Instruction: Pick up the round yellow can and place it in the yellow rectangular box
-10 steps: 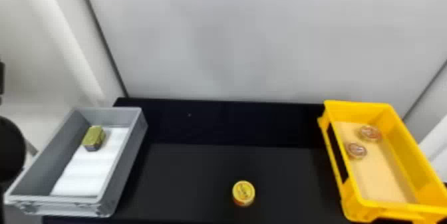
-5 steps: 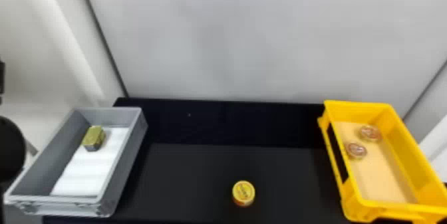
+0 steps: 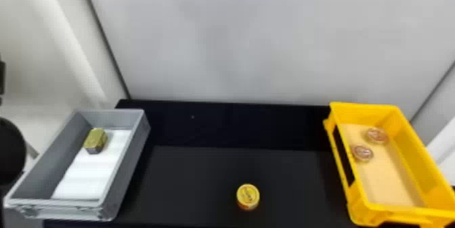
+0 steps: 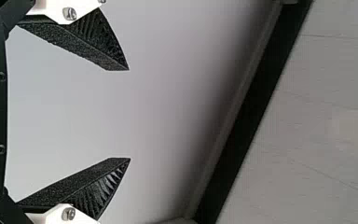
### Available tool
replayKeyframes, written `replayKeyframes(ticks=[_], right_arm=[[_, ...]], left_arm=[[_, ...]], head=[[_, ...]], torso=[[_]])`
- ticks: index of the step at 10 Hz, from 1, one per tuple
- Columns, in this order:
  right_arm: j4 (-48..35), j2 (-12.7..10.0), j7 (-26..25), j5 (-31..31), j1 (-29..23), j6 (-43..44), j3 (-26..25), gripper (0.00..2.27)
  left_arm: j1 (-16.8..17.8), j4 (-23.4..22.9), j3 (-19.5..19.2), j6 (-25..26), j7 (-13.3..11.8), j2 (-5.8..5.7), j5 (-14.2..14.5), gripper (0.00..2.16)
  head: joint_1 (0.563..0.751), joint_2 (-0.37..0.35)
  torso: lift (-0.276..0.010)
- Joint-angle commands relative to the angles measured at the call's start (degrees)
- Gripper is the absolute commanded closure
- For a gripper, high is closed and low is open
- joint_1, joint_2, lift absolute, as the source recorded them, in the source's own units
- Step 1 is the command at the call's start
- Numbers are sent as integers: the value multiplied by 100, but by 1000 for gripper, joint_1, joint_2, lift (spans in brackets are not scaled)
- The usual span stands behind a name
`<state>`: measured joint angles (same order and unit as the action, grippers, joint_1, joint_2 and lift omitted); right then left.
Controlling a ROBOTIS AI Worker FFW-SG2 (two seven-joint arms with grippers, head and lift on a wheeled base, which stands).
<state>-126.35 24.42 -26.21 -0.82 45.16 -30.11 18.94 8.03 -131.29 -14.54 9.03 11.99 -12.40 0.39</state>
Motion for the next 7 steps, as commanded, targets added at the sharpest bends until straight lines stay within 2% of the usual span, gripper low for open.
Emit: replayKeyframes(ticks=[1,3,5,7], right_arm=[[14,-228,275,-560,142,-1289,-267,88],[243,-482,890,-683,160,-2380,-373,88],[726,-772,1224,-1052,-200,-2828,-417,88],[1192,-957,1540,-1360,-631,-3250,-382,88]], left_arm=[[23,-2,20,20,5,9,-12,79],[32,-11,55,55,5,9,-12,81],[32,-11,73,55,-3,9,-12,81],[32,-11,82,64,-3,9,-12,81]], head=[[694,54],[694,54],[694,54],[694,54]], torso=[[-3],[-3],[-3],[-3]])
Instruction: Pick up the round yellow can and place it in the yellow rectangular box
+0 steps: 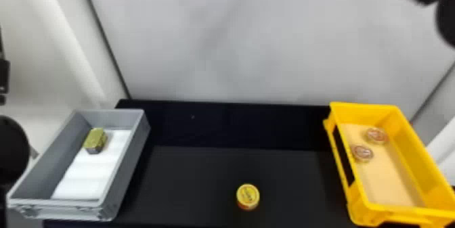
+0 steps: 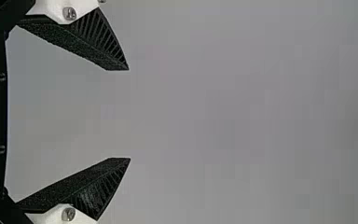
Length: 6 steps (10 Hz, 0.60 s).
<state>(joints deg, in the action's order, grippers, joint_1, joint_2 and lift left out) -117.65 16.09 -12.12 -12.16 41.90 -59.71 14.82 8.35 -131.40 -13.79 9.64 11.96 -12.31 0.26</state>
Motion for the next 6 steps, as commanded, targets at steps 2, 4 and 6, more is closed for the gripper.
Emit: replayKeyframes(ticks=[2,4,6], right_arm=[[576,-221,588,-287,-815,-641,145,87],[1042,-344,1309,-181,-1280,-650,259,50],[1464,-282,2901,504,-1632,-518,488,67]], left_arm=[[17,0,51,29,0,0,18,81],[17,0,60,56,-9,-9,27,81],[26,0,86,91,-9,-9,36,81]], head=[[694,54],[694,54],[694,54]], torso=[[-3],[-3],[-3]])
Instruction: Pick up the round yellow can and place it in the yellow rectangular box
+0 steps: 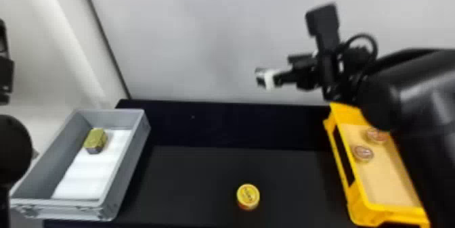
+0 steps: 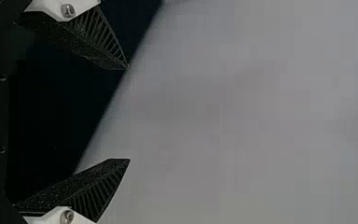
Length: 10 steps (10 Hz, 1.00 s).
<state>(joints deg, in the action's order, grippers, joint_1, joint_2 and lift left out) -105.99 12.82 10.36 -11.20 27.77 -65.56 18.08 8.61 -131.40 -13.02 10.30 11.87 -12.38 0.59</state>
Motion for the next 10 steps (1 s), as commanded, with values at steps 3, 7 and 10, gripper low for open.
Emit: replayKeyframes(ticks=[3,7,10], right_arm=[[641,80,2640,1726,-615,-39,311,79],[1195,106,3273,2069,-966,163,592,42],[1898,124,3572,2122,-905,805,1006,41]], left_arm=[[1,27,53,25,0,34,20,81],[10,53,79,25,0,43,29,81],[80,71,132,25,0,43,29,81]], head=[[694,54],[694,54],[694,54]], torso=[[-3],[-3],[-3]])
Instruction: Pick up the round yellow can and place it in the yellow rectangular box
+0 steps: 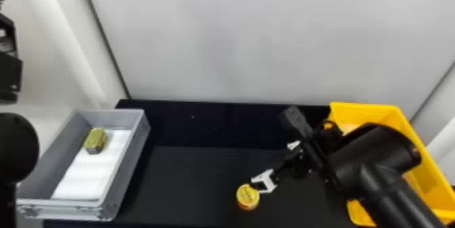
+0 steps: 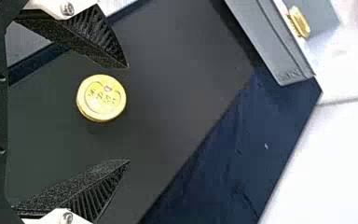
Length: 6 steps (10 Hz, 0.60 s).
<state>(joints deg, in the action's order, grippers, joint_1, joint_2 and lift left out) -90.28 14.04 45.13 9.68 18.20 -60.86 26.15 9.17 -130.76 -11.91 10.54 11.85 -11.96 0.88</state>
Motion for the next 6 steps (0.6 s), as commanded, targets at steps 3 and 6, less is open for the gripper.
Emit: replayKeyframes(ticks=[3,6], right_arm=[[854,55,305,228,263,960,700,41],[1267,-15,349,378,325,1417,771,41]], left_arm=[[59,24,48,1,-6,9,0,81],[120,50,118,-8,3,35,-17,81]], head=[[694,54],[694,54]], torso=[[-3],[-3]])
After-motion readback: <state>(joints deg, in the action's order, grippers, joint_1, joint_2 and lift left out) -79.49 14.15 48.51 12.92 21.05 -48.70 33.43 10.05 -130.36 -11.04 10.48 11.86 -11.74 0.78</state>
